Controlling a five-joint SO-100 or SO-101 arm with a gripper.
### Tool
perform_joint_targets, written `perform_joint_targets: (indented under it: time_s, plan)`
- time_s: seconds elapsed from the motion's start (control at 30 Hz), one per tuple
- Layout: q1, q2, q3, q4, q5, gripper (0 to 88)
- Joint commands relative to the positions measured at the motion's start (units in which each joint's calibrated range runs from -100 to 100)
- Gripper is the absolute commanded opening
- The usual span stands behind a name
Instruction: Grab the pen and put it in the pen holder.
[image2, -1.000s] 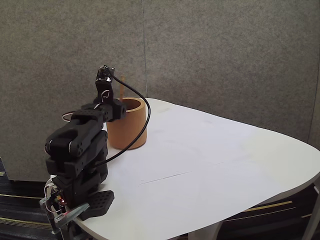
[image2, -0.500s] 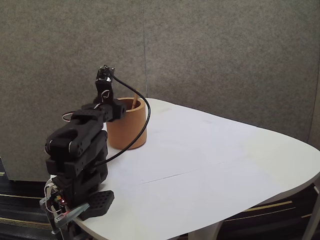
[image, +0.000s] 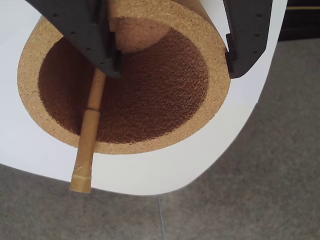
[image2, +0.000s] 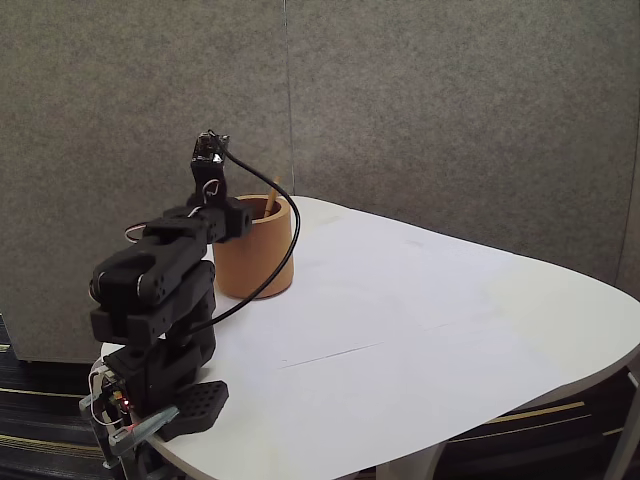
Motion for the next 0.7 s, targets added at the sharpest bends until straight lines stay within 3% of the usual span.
perform_joint_targets:
  time_s: [0.0,0.67]
  plan:
    - [0.36,-0.17,-6.50,-1.19,0.12,29.6]
    - [0.65,-0.09,-32.40,-0.76,-0.25,29.1]
